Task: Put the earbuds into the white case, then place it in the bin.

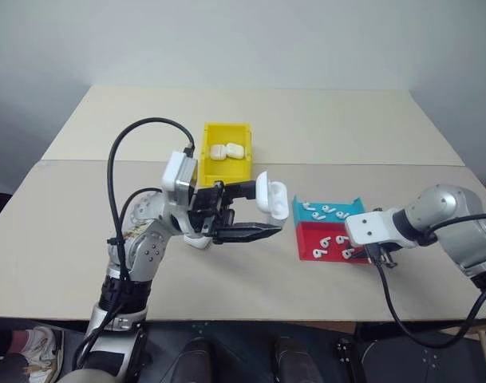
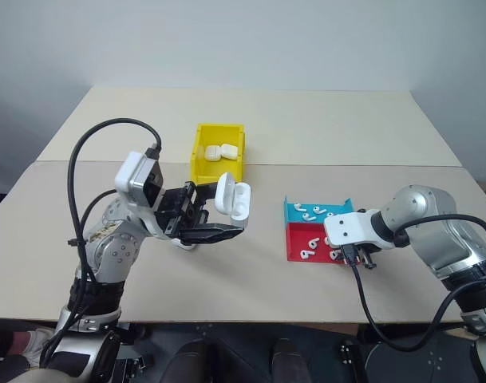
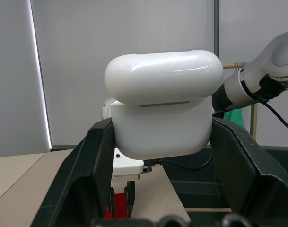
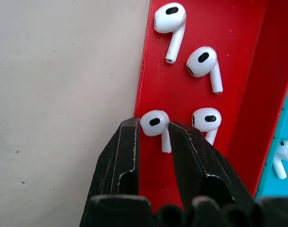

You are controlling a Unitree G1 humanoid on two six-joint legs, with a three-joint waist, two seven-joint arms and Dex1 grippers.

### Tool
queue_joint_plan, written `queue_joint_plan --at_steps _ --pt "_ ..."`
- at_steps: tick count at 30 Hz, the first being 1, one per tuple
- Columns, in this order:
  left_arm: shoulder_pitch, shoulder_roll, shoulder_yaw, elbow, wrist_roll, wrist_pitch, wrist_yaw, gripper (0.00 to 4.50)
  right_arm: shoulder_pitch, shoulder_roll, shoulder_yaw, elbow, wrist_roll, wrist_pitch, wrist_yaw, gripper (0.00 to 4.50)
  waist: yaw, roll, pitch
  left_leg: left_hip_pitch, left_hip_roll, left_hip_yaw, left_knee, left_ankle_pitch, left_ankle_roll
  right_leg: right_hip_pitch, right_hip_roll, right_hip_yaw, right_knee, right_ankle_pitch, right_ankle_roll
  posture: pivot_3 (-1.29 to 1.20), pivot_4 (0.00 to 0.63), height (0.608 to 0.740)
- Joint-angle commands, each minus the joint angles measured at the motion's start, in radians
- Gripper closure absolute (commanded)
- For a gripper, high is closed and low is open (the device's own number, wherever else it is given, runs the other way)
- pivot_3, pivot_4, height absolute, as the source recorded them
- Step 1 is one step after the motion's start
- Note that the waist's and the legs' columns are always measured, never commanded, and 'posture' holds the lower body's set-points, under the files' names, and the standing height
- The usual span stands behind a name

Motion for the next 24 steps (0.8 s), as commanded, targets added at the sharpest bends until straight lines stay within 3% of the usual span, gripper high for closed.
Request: queue_joint_plan --at_steps 1,20,24 --pt "0.001 0.004 0.001 -0.042 -0.017 -0.015 0.011 1.75 -0.027 0.005 -0.012 0.007 -0.010 -0.026 0.011 3.18 0.000 0.000 0.000 0.000 0.000 0.000 0.000 0.000 0.000 0.000 0.000 0.000 0.000 0.000 0.000 0.00 0.150 0.740" --pt "0.028 0.021 -0.001 -0.076 -0.026 -0.015 0.039 1.75 -0.044 0.041 -0.011 0.080 -0.048 -0.142 0.021 3.18 0.000 0.000 0.000 0.000 0.000 0.000 0.000 0.000 0.000 0.000 0.000 0.000 0.000 0.000 0.000 0.00 0.150 0.740" --pt "0.024 0.022 0.000 -0.074 -0.026 -0.015 0.042 1.75 -0.042 0.035 -0.017 0.075 -0.034 -0.152 0.036 2.27 0.000 0.000 0.000 0.000 0.000 0.000 0.000 0.000 0.000 0.000 0.000 0.000 0.000 0.000 0.000 0.00 0.150 0.740"
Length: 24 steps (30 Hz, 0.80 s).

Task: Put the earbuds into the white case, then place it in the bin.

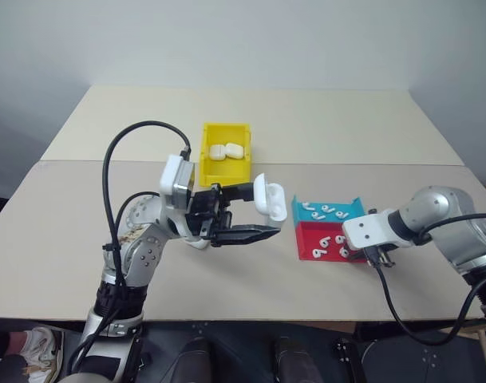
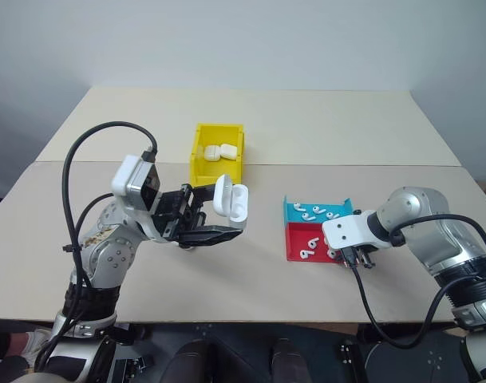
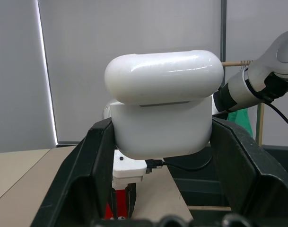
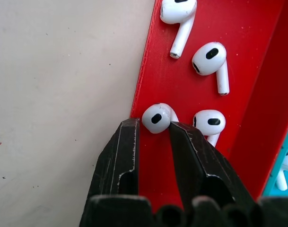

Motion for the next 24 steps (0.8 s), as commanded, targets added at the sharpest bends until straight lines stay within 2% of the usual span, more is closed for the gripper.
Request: queue_joint_plan --at_steps 1,8,12,15,21,22,24 --pt "-0.010 0.003 0.001 -0.032 -0.016 -0.015 0.006 1.75 -0.022 -0.009 -0.024 -0.010 0.011 -0.022 0.015 1.97 0.000 0.000 0.000 0.000 0.000 0.000 0.000 0.000 0.000 0.000 0.000 0.000 0.000 0.000 0.000 0.00 0.150 0.740" --pt "-0.017 0.003 -0.001 -0.025 -0.012 -0.019 0.004 1.75 -0.037 -0.014 -0.029 0.003 0.017 -0.070 0.022 1.97 0.000 0.000 0.000 0.000 0.000 0.000 0.000 0.000 0.000 0.000 0.000 0.000 0.000 0.000 0.000 0.00 0.150 0.740" --pt "-0.018 0.009 0.003 -0.024 -0.013 -0.018 0.002 1.75 -0.068 -0.032 -0.031 0.042 0.029 -0.227 0.047 1.97 0.000 0.000 0.000 0.000 0.000 0.000 0.000 0.000 0.000 0.000 0.000 0.000 0.000 0.000 0.000 0.00 0.150 0.740" --pt "-0.016 0.014 0.005 -0.025 -0.014 -0.019 -0.001 1.75 -0.108 -0.050 -0.014 0.108 0.047 -0.429 0.102 1.97 -0.002 0.000 0.000 0.000 0.000 0.000 0.000 0.000 0.000 0.000 0.000 0.000 0.000 0.000 0.000 0.00 0.150 0.740" --pt "-0.001 0.013 -0.001 -0.042 -0.015 -0.019 0.013 1.75 -0.171 -0.025 0.053 0.193 0.003 -0.551 0.134 1.97 -0.009 0.000 0.000 0.001 0.000 0.000 -0.001 0.000 0.000 0.000 0.000 0.000 -0.001 0.000 0.000 0.00 0.150 0.740" --pt "0.004 0.013 -0.002 -0.047 -0.015 -0.019 0.015 1.75 -0.177 -0.020 0.063 0.208 -0.008 -0.569 0.129 2.24 -0.009 0.000 0.000 0.001 0.000 0.000 -0.001 0.000 0.000 0.000 0.000 0.000 -0.001 0.000 0.000 0.00 0.150 0.740" --pt "0.011 0.012 -0.004 -0.055 -0.017 -0.017 0.019 1.75 -0.190 -0.013 0.079 0.232 -0.022 -0.595 0.129 2.48 -0.009 0.000 0.000 0.001 0.000 0.000 -0.001 0.000 0.000 0.000 0.000 0.000 0.000 0.000 0.000 0.00 0.150 0.740"
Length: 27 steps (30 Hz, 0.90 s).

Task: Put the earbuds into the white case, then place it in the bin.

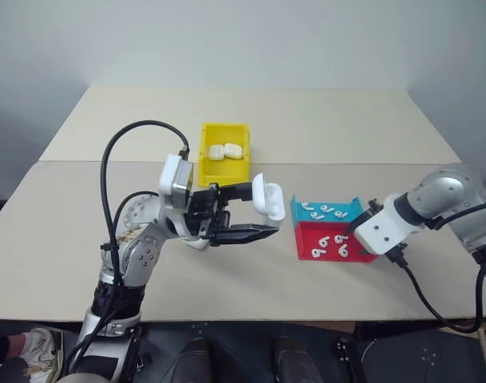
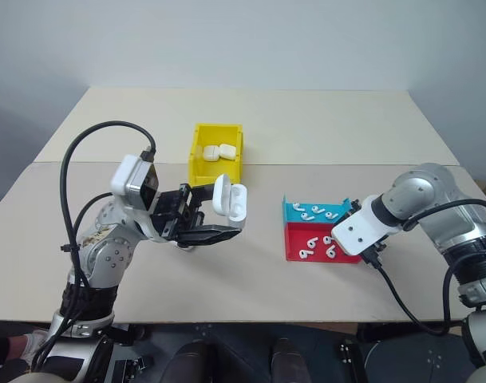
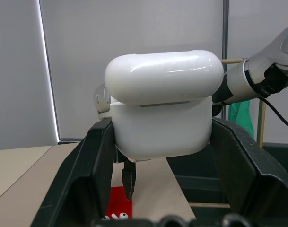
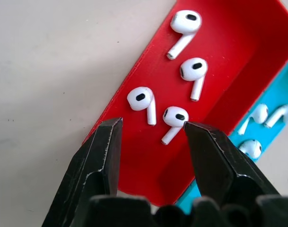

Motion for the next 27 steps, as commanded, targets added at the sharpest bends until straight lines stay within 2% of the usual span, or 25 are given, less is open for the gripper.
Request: queue_joint_plan --at_steps 1,2,17,27 --pt "0.011 -0.002 -0.003 -0.056 -0.017 -0.016 0.013 1.75 -0.043 0.008 0.030 0.051 -0.028 -0.089 0.048 2.79 0.000 0.000 0.000 0.000 0.000 0.000 0.000 0.000 0.000 0.000 0.000 0.000 0.000 0.000 0.000 0.00 0.150 0.740" --pt "0.014 -0.002 -0.002 -0.059 -0.018 -0.015 0.017 1.75 -0.050 0.012 0.035 0.061 -0.031 -0.093 0.048 3.09 0.000 0.000 0.000 0.000 0.000 0.000 0.000 0.000 0.000 0.000 0.000 0.000 0.000 0.000 0.000 0.00 0.150 0.740" --pt "0.041 0.004 -0.004 -0.090 -0.019 -0.021 0.040 1.75 -0.106 0.039 0.095 0.132 -0.055 -0.218 0.041 3.09 0.000 0.000 0.000 0.000 0.000 0.000 0.000 0.000 0.000 0.000 0.000 0.000 0.000 0.000 0.000 0.00 0.150 0.740" --pt "0.041 0.009 -0.001 -0.092 -0.020 -0.023 0.042 1.75 -0.111 0.063 0.094 0.134 -0.061 -0.223 0.024 3.09 -0.001 0.000 0.000 0.001 0.000 0.000 0.000 0.000 0.000 0.000 0.000 0.000 0.000 0.000 0.000 0.00 0.150 0.740"
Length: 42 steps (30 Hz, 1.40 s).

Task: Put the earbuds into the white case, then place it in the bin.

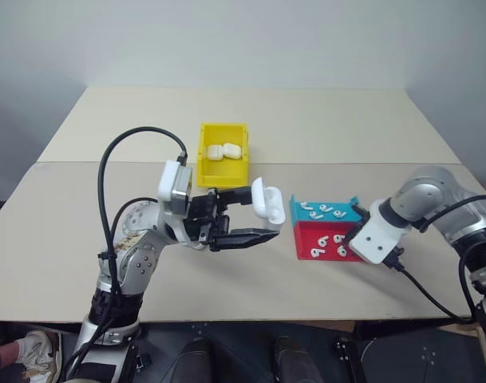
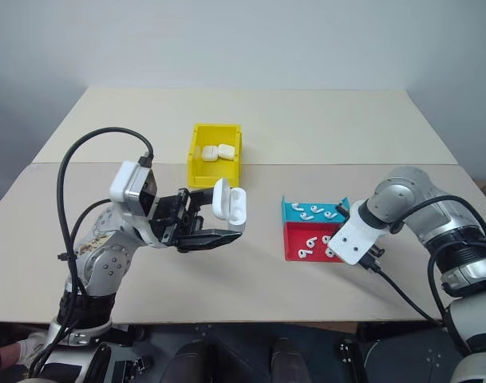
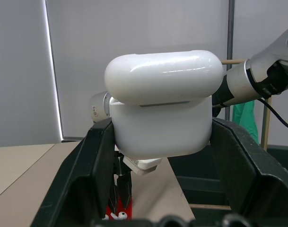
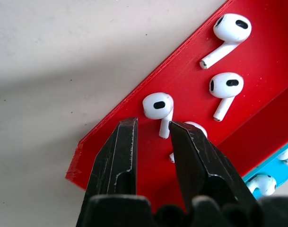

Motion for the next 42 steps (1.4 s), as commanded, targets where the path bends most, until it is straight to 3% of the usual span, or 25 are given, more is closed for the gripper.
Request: queue_joint_plan --at_steps 1,38,42 --pt "-0.002 0.003 0.001 -0.044 -0.013 -0.022 0.004 1.75 -0.022 0.001 -0.005 -0.009 0.006 -0.015 0.026 3.09 0.000 0.000 0.000 0.000 0.000 0.000 0.000 0.000 0.000 0.000 0.000 0.000 0.000 0.000 0.000 0.00 0.150 0.740" --pt "0.005 0.020 0.003 -0.055 -0.013 -0.019 0.018 1.75 0.023 0.023 0.024 -0.023 -0.018 0.018 -0.002 3.09 0.000 0.000 0.000 0.001 0.000 0.000 0.000 0.000 0.000 0.001 0.000 0.000 0.000 0.000 0.000 0.00 0.150 0.740" --pt "0.000 0.022 0.003 -0.051 -0.014 -0.020 0.016 1.75 0.035 0.018 0.016 -0.037 -0.010 0.039 -0.002 3.84 0.000 0.000 0.000 0.004 0.000 0.000 0.000 0.000 0.000 0.003 0.000 0.000 0.000 0.000 0.000 0.00 0.150 0.740"
